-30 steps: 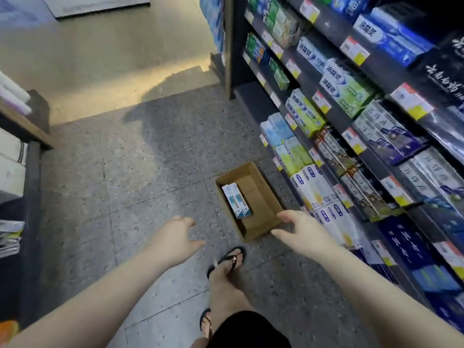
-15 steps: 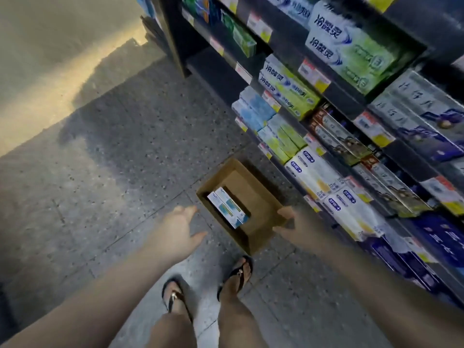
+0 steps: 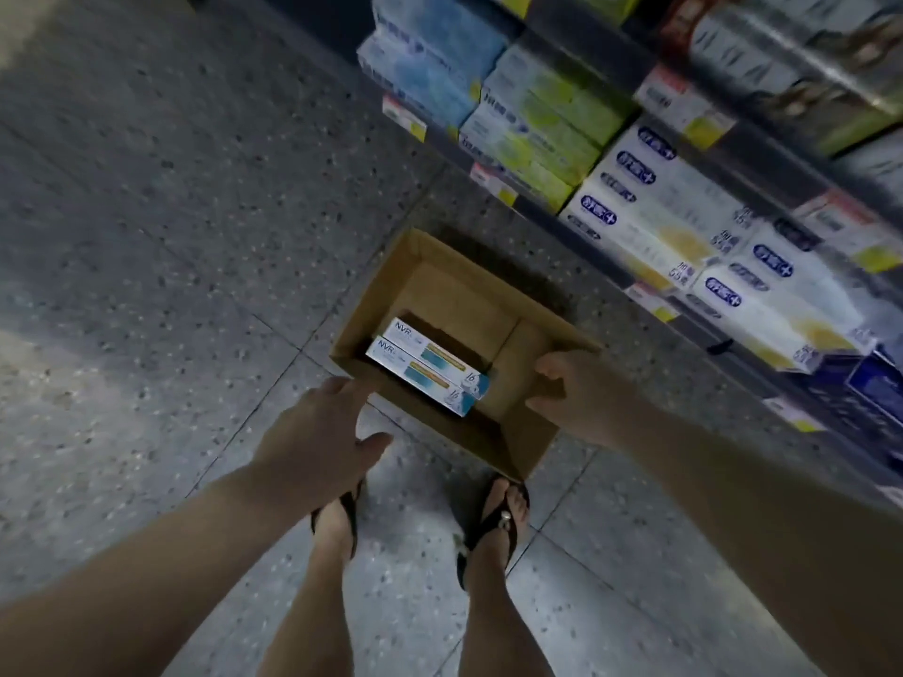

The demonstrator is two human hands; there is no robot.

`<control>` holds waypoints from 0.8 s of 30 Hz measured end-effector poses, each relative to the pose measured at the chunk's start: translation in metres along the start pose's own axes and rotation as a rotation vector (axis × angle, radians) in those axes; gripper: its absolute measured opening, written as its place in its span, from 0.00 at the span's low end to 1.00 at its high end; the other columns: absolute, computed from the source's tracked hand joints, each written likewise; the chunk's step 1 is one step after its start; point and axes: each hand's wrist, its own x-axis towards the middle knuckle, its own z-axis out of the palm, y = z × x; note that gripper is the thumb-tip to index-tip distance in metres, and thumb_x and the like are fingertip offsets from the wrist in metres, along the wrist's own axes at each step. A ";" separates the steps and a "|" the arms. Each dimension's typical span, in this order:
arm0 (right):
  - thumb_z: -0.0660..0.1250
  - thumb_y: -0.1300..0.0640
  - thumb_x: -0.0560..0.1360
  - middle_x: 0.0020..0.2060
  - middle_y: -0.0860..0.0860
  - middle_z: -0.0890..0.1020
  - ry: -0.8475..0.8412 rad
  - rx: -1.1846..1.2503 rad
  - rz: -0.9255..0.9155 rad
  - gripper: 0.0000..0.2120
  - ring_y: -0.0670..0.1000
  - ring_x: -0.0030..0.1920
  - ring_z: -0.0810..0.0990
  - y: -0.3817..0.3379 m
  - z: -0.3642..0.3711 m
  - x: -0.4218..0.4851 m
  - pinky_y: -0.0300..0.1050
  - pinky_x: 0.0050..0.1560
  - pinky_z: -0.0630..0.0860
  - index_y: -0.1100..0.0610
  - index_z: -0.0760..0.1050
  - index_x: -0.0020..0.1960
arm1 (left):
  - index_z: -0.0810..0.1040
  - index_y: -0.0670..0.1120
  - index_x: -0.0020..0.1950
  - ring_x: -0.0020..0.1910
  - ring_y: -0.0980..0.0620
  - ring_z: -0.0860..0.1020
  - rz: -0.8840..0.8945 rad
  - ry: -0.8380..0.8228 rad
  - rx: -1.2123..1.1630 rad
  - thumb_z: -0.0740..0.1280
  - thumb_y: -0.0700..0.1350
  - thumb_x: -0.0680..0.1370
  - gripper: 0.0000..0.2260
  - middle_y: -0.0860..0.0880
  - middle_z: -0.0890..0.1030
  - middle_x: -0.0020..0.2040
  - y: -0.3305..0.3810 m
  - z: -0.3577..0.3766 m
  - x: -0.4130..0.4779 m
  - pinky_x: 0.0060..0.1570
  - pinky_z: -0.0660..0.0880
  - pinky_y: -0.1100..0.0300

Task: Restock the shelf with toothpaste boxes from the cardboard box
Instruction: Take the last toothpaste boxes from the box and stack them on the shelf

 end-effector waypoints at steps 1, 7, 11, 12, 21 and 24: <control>0.64 0.50 0.75 0.59 0.55 0.78 0.004 -0.005 0.002 0.19 0.54 0.58 0.77 0.001 0.010 0.015 0.47 0.58 0.74 0.57 0.71 0.63 | 0.61 0.52 0.71 0.64 0.46 0.71 0.011 -0.004 0.013 0.65 0.52 0.74 0.27 0.48 0.69 0.69 -0.008 0.006 0.013 0.58 0.72 0.52; 0.63 0.49 0.75 0.58 0.55 0.77 -0.003 -0.051 0.023 0.19 0.54 0.57 0.76 0.006 0.073 0.105 0.49 0.57 0.75 0.57 0.69 0.62 | 0.64 0.51 0.69 0.60 0.45 0.73 0.098 -0.042 0.094 0.66 0.52 0.74 0.25 0.47 0.72 0.66 -0.050 0.043 0.085 0.55 0.73 0.51; 0.65 0.47 0.74 0.62 0.54 0.74 -0.014 0.000 0.009 0.23 0.53 0.60 0.74 0.014 0.113 0.159 0.49 0.58 0.74 0.55 0.67 0.65 | 0.65 0.50 0.69 0.54 0.46 0.76 0.137 -0.027 0.075 0.66 0.52 0.74 0.25 0.46 0.73 0.64 -0.072 0.067 0.126 0.50 0.73 0.54; 0.66 0.47 0.73 0.62 0.54 0.74 -0.022 0.010 0.000 0.23 0.53 0.60 0.74 0.016 0.123 0.171 0.49 0.57 0.74 0.55 0.67 0.65 | 0.66 0.49 0.69 0.54 0.46 0.75 0.148 -0.020 0.071 0.66 0.52 0.74 0.25 0.46 0.72 0.64 -0.077 0.073 0.134 0.49 0.72 0.55; 0.71 0.47 0.68 0.65 0.54 0.70 0.030 0.036 -0.004 0.34 0.55 0.63 0.69 0.036 0.183 0.246 0.53 0.63 0.70 0.53 0.61 0.69 | 0.65 0.50 0.69 0.40 0.55 0.65 0.227 0.022 0.013 0.65 0.51 0.75 0.24 0.49 0.70 0.67 -0.117 0.117 0.183 0.45 0.66 0.61; 0.72 0.45 0.66 0.66 0.53 0.69 0.042 0.068 -0.008 0.37 0.56 0.64 0.70 0.041 0.194 0.262 0.55 0.63 0.71 0.52 0.60 0.69 | 0.67 0.50 0.68 0.36 0.56 0.65 0.247 0.044 -0.017 0.66 0.50 0.75 0.23 0.50 0.70 0.67 -0.123 0.128 0.193 0.45 0.66 0.62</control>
